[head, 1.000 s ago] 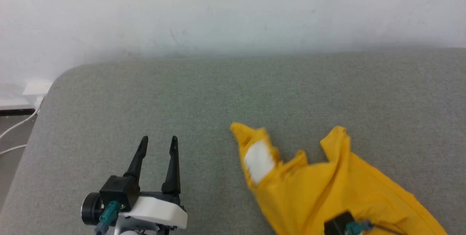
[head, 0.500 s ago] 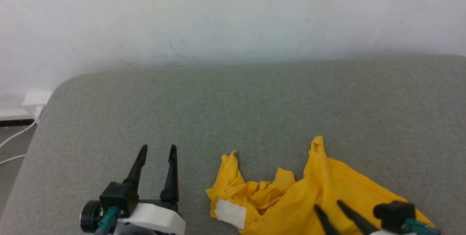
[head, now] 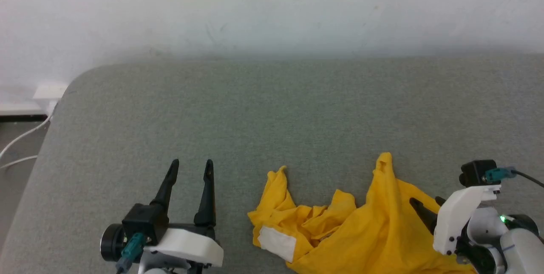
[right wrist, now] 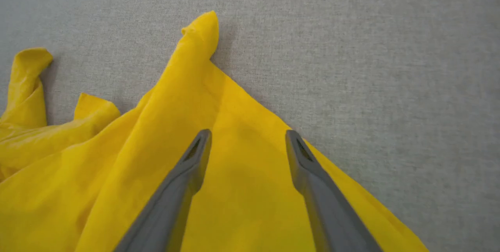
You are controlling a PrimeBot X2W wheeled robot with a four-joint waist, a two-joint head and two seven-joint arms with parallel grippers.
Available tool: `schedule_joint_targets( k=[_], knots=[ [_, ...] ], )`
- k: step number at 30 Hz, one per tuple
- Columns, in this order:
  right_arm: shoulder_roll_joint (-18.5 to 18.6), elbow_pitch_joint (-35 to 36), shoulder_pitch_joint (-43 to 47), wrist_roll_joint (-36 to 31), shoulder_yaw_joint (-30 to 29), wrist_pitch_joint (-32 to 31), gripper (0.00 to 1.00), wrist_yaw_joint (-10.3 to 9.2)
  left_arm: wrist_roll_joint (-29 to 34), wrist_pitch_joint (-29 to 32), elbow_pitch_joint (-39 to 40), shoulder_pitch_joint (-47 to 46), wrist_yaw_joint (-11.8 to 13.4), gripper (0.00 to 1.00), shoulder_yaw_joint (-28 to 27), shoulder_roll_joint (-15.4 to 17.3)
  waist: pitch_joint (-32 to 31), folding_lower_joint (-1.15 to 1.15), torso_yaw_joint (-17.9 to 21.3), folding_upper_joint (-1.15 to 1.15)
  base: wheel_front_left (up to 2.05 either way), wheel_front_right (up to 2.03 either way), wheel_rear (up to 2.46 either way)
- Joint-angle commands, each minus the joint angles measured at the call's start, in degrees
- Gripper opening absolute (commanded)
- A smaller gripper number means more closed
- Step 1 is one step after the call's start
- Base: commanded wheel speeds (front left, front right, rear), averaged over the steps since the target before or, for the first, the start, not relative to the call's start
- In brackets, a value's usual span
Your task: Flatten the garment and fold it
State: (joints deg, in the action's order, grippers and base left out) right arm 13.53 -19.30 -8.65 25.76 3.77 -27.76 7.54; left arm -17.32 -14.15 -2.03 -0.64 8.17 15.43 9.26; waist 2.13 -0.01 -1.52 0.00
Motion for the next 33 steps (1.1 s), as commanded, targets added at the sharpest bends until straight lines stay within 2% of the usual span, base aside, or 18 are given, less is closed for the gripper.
schedule_joint_targets(
  k=[1, 7, 11, 12, 13, 14, 15, 17, 21, 24, 26, 29, 33],
  knots=[
    [0.35, -1.25, -1.54, 0.47, 0.6, -0.22, 1.0, -0.05, 0.06, -0.22, -0.11, -1.01, 0.01, 1.0, 0.07, -0.08, 1.49, 0.01, -1.42, 0.0, 0.0, 0.0, 0.0],
    [2.4, -10.75, -7.53, 2.23, 4.4, -1.27, 1.0, -0.05, 0.1, -0.49, -0.38, -1.74, 0.22, 1.0, -0.23, -0.42, 3.43, 0.01, -2.21, 0.0, 0.0, 0.0, 0.0],
    [2.74, -18.66, -9.07, 4.05, 6.82, -8.17, 1.0, -0.05, 0.13, -0.61, -0.74, -2.05, 0.06, 1.0, -0.28, -0.55, 3.98, 0.01, -2.27, 0.0, 0.0, 0.0, 0.0],
    [2.6, -20.67, -9.11, 4.88, 7.3, -11.29, 0.75, -0.05, 0.14, -0.64, -0.85, -2.12, 0.02, 1.0, -0.24, -0.62, 3.99, 0.01, -2.32, 0.0, 0.0, 0.0, 0.0],
    [2.53, -21.84, -9.27, 5.57, 7.71, -13.48, 0.15, -0.05, 0.15, -0.66, -0.97, -2.19, -0.03, 1.0, -0.2, -0.68, 3.94, 0.01, -2.38, 0.0, 0.0, 0.0, 0.0],
    [2.29, -22.51, -9.43, 6.5, 7.7, -14.8, 0.0, -0.05, 0.13, -0.68, -1.13, -2.23, -0.08, 1.0, -0.2, -0.74, 3.84, 0.01, -2.41, 0.0, 0.0, 0.0, 0.0],
    [2.14, -22.49, -9.61, 7.21, 8.02, -15.47, 0.0, -0.05, 0.09, -0.69, -1.24, -2.22, -0.07, 1.0, -0.28, -0.78, 3.76, 0.01, -2.36, 0.0, 0.0, 0.0, 0.0],
    [2.54, -20.05, -10.3, 7.79, 8.8, -12.59, 0.0, -0.05, 0.0, -0.73, -1.43, -2.04, 0.02, 1.0, -0.52, -0.83, 3.38, 0.01, -2.06, 0.0, 0.0, 0.0, 0.0],
    [4.6, -12.54, -11.3, 6.95, 8.21, 0.09, 0.0, -0.05, -0.09, -0.77, -1.77, -1.37, 0.11, 1.0, -0.73, -0.91, 1.99, 0.01, -1.32, 0.0, 0.0, 0.0, 0.0],
    [5.74, -6.2, -9.62, 5.42, 4.42, 7.91, 0.0, -0.05, -0.18, -0.79, -1.97, -0.82, 0.05, 1.0, -0.81, -0.79, 0.54, 0.01, -0.92, 0.0, 0.0, 0.0, 0.0],
    [5.86, -0.74, -6.3, 4.1, 0.12, 10.41, 0.0, -0.05, -0.26, -0.8, -1.94, -0.28, 0.15, 1.0, -0.9, -0.71, -0.41, 0.01, -0.64, 0.0, 0.0, 0.0, 0.0],
    [3.72, 9.36, 2.42, 0.78, -8.4, 11.1, 0.0, -0.05, -0.43, -0.8, -1.8, 0.63, 0.3, 1.0, -1.08, -0.53, -1.36, 0.01, -0.16, 0.0, 0.0, 0.0, 0.0],
    [-3.51, 22.73, 17.89, -2.97, -19.35, 8.07, 0.0, -0.05, -0.73, -0.81, -1.56, 1.66, 0.36, 1.0, -1.28, -0.23, -1.92, 0.01, 0.4, 0.0, 0.0, 0.0, 0.0]
  ],
)
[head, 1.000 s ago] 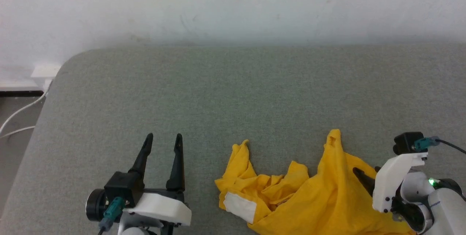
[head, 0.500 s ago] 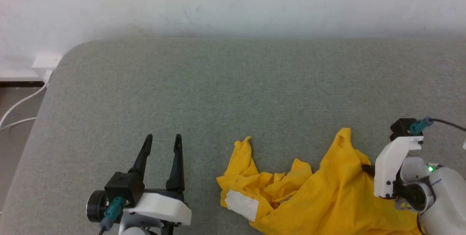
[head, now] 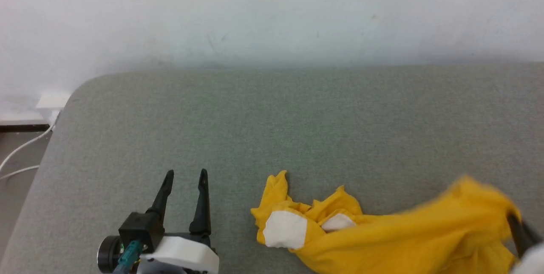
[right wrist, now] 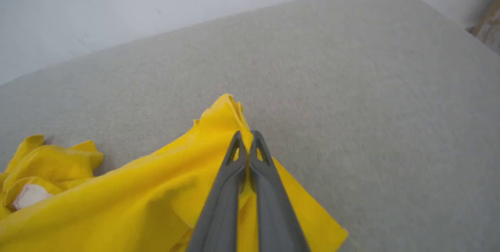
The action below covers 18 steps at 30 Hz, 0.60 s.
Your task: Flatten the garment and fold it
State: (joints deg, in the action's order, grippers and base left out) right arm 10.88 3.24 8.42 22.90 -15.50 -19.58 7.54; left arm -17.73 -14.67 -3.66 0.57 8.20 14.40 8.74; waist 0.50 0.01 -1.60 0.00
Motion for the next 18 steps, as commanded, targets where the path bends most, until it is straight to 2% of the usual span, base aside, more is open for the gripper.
schedule_joint_targets(
  k=[1, 4, 8, 9, 10, 11, 18],
  knots=[
    [-3.19, 2.35, 3.96, -0.18, -2.1, -0.99, 0.0, -0.05, -0.38, -0.28, 0.19, 0.65, 0.39, 1.0, -0.33, 0.39, -0.2, -0.01, 0.72, 0.0, 0.0, 0.0, 0.0],
    [-6.75, 4.87, 11.31, -1.09, -6.29, -3.18, 0.0, -0.05, -0.55, -0.14, 0.41, 1.13, 0.71, 1.0, -0.66, 0.75, 0.0, -0.01, 1.86, 0.0, 0.0, 0.0, 0.0],
    [-7.88, 0.54, 13.66, 0.2, -7.22, -3.22, 0.0, -0.05, -0.76, 0.5, 0.44, 1.55, 0.87, 1.0, -0.83, 1.34, 0.04, -0.01, 3.32, 0.0, 0.0, 0.0, 0.0],
    [-7.93, -1.82, 13.66, 0.16, -6.65, -3.21, 0.32, -0.05, -0.73, 0.69, 0.38, 1.5, 0.81, 1.0, -0.68, 1.45, 0.0, -0.01, 3.36, 0.0, 0.0, 0.0, 0.0],
    [-7.95, -3.7, 13.26, 0.28, -6.14, -2.27, 0.56, -0.05, -0.76, 0.84, 0.29, 1.47, 0.76, 1.0, -0.58, 1.51, -0.04, -0.01, 3.38, 0.0, 0.0, 0.0, 0.0],
    [-7.97, -5.28, 12.38, 1.41, -5.92, -0.32, 1.0, -0.05, -0.81, 0.92, 0.19, 1.44, 0.74, 1.0, -0.53, 1.56, -0.06, -0.01, 3.41, 0.0, 0.0, 0.0, 0.0],
    [-7.99, -8.12, 7.5, -0.1, -7.91, 18.92, 1.0, -0.05, -1.32, 1.44, -0.43, 2.04, 0.95, 1.0, -0.39, 1.77, -1.07, -0.01, 3.24, 0.0, 0.0, 0.0, 0.0]
  ],
)
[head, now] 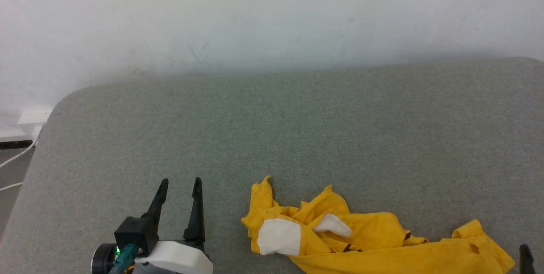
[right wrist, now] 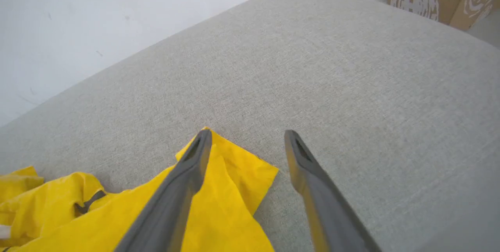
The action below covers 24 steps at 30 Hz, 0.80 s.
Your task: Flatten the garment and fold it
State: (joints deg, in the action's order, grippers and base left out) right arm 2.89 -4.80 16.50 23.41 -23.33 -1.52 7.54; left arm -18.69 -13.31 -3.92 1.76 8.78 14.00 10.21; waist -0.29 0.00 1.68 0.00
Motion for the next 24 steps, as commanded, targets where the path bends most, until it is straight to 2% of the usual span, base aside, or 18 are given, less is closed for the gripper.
schedule_joint_targets(
  k=[1, 5, 8, 16, 22, 24],
  knots=[
    [0.0, 0.01, -0.99, -1.28, -0.1, 2.67, 1.0, -0.05, -0.41, 0.24, -0.2, 1.02, 0.38, 1.0, 0.08, 0.34, -0.42, 0.0, -0.03, 0.0, 0.0, 0.0, 0.0],
    [-0.01, 1.22, -1.95, -3.77, 0.6, 5.88, 1.0, -0.05, -0.61, 1.71, -0.21, 0.97, 0.08, 1.0, 0.82, 0.42, -0.7, 0.0, 0.05, 0.0, 0.0, 0.0, 0.0],
    [-0.01, 4.31, -2.29, -6.24, 3.22, 6.82, 1.0, -0.05, -0.75, 5.24, -0.64, -0.33, -1.05, 1.0, 2.47, 0.74, -0.64, 0.0, 0.03, 0.0, 0.0, 0.0, 0.0],
    [-0.01, 16.1, -0.97, -10.86, 14.18, 3.87, 1.0, -0.05, -0.76, 22.16, -6.41, -10.13, -6.26, 1.0, 9.66, 0.7, 1.32, 0.0, 1.6, 0.0, 0.0, 0.0, 0.0],
    [-0.01, 22.13, -0.46, -11.9, 19.81, 0.65, 1.0, -0.05, -1.45, 34.44, -17.04, -20.26, -11.12, 1.0, 13.65, -0.05, 3.81, 0.0, 4.41, 0.0, 0.0, 0.0, 0.0],
    [-0.01, 22.96, -0.58, -11.88, 20.94, -0.14, 1.0, -0.05, -1.35, 38.68, -21.22, -22.99, -12.01, 1.0, 14.88, -0.18, 4.58, 0.0, 5.3, 0.0, 0.0, 0.0, 0.0]
  ],
)
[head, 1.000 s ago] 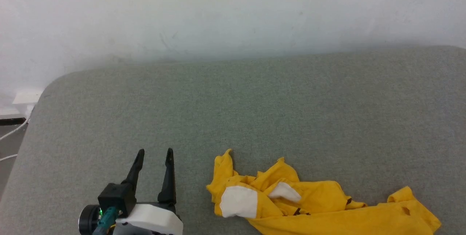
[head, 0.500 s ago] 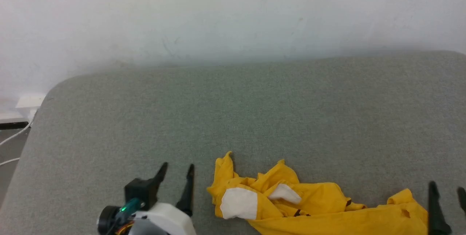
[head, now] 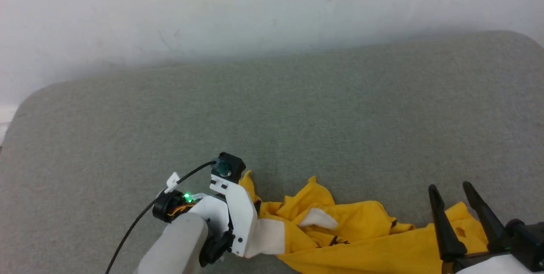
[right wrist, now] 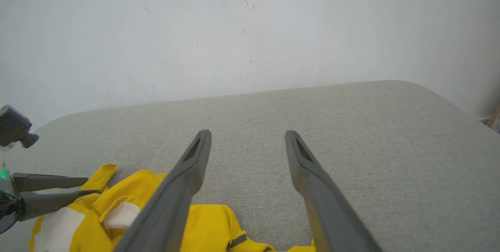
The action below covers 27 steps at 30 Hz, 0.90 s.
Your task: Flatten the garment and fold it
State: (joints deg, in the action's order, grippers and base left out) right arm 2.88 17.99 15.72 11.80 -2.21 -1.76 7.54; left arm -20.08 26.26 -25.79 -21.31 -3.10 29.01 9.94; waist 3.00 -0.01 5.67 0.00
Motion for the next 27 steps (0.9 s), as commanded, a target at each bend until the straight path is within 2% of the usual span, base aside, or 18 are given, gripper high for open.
schedule_joint_targets(
  k=[1, 6, 7, 8, 9, 11, 13, 17, 22, 25, 27],
  knots=[
    [0.0, 0.45, 0.12, -0.31, 0.41, -0.43, 1.0, -0.05, -0.09, 1.35, -1.37, -1.07, -0.41, 1.0, 0.33, -0.07, 1.72, 0.01, 1.62, 0.0, 0.0, 0.0, 0.0],
    [0.0, 1.24, -0.45, 0.3, 1.66, -1.21, 1.0, -0.05, -0.1, 12.15, -10.09, -5.19, -2.11, 1.0, 3.49, 0.03, 2.83, 0.01, 2.73, 0.0, 0.0, 0.0, 0.0],
    [0.0, 1.33, -0.53, 0.43, 1.75, -1.19, 1.0, -0.05, -0.29, 13.86, -11.28, -5.62, -2.54, 0.63, 4.21, -0.01, 2.89, 0.01, 2.8, 0.0, 0.0, 0.0, 0.0],
    [0.0, 1.41, -0.59, 0.55, 1.86, -1.2, 1.0, -0.05, -0.7, 14.93, -12.17, -5.93, -2.9, 0.4, 4.67, -0.13, 3.0, 0.01, 2.83, 0.0, 0.0, 0.0, 0.0],
    [0.0, 1.49, -0.68, 0.74, 1.97, -1.16, 1.0, -0.05, -0.69, 15.59, -12.85, -6.26, -3.21, 0.0, 5.4, -0.03, 3.06, 0.01, 2.85, 0.0, 0.0, 0.0, 0.0],
    [0.0, 1.51, -0.9, 1.01, 1.89, -1.15, 1.0, -0.05, -1.36, 15.53, -13.4, -6.61, -3.66, 0.0, 6.1, 0.05, 3.09, 0.01, 2.65, 0.0, 0.0, 0.0, 0.0],
    [0.0, 1.4, -1.06, 1.37, 1.74, -1.08, 1.0, -0.05, -1.51, 12.06, -12.52, -6.98, -3.44, 0.0, 5.27, 0.61, 2.76, 0.01, 2.29, 0.0, 0.0, 0.0, 0.0],
    [0.0, 1.14, -0.35, 1.94, 0.87, -1.17, 1.0, -0.05, -2.64, 3.52, -5.97, -5.88, -0.37, 0.0, 1.02, 2.57, 1.72, 0.01, 0.93, 0.0, 0.0, 0.0, 0.0],
    [0.0, 1.15, 0.67, 2.69, -0.34, -1.27, 1.0, -0.05, -4.12, -0.97, 8.25, 1.95, 7.58, 0.0, -7.01, 9.3, 0.87, 0.01, -1.32, 0.0, 0.0, 0.0, 0.0],
    [0.0, 1.01, 1.03, 3.21, -0.52, -1.36, 1.0, -0.05, -6.3, -0.42, 17.07, 10.94, 13.25, 0.0, -12.67, 12.81, 0.65, 0.01, -2.36, 0.0, 0.0, 0.0, 0.0],
    [0.0, 0.95, 1.13, 3.42, -0.56, -1.34, 1.0, -0.05, -8.53, 0.31, 21.68, 17.8, 16.52, 0.0, -16.22, 13.88, 0.75, 0.01, -2.87, 0.0, 0.0, 0.0, 0.0]
  ],
)
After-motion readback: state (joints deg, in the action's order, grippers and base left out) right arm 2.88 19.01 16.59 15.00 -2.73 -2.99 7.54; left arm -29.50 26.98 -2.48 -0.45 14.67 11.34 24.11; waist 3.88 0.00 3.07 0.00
